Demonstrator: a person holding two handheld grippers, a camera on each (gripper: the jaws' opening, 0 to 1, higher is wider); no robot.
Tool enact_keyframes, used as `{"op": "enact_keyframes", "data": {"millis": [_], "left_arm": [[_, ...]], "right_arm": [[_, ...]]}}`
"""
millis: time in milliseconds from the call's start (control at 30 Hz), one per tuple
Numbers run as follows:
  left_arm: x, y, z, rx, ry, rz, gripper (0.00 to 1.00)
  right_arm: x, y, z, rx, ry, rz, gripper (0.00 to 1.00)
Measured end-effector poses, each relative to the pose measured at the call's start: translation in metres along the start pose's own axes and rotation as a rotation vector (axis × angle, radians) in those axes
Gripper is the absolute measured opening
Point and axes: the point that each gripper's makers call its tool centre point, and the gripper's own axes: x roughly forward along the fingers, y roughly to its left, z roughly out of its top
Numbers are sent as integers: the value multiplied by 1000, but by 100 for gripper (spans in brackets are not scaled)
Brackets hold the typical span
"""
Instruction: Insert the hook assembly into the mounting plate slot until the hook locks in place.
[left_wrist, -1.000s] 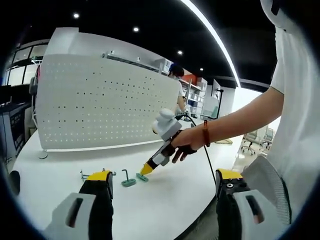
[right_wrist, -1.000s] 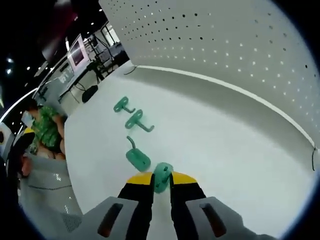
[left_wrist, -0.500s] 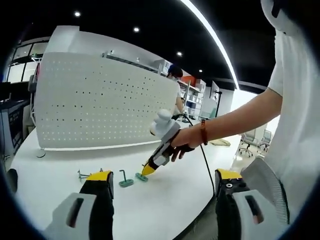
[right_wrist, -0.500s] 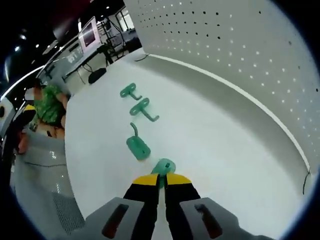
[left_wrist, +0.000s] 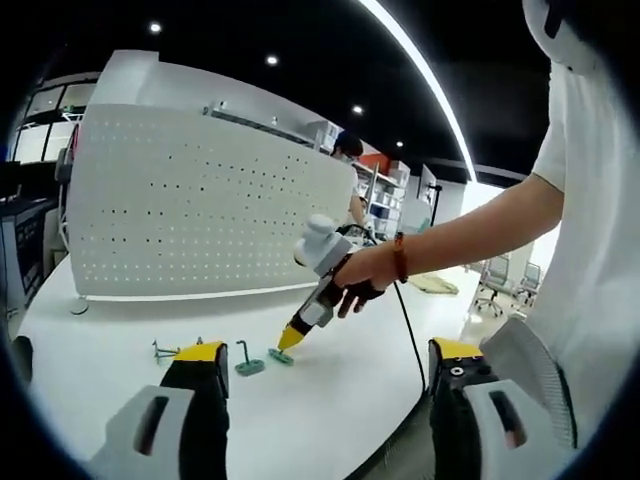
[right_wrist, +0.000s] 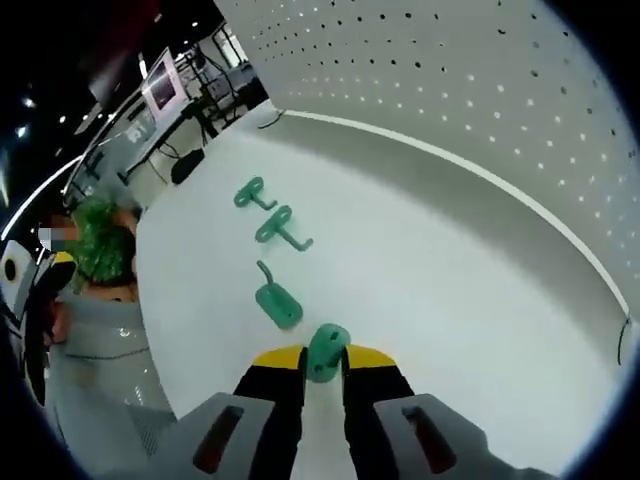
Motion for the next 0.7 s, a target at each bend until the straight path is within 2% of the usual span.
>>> {"op": "enact_keyframes", "data": {"millis": [267, 400, 700], "left_arm": [[-2, 3, 2, -6, -9, 13, 84], [-2, 1, 4, -13, -23, 3, 84], [-2, 2, 5, -12, -24, 5, 83]], "right_arm": [[3, -2, -3, 12, 60, -6, 9], [4, 1, -6, 27, 100, 13, 5], [-1, 3, -5, 4, 97, 23, 2]]}}
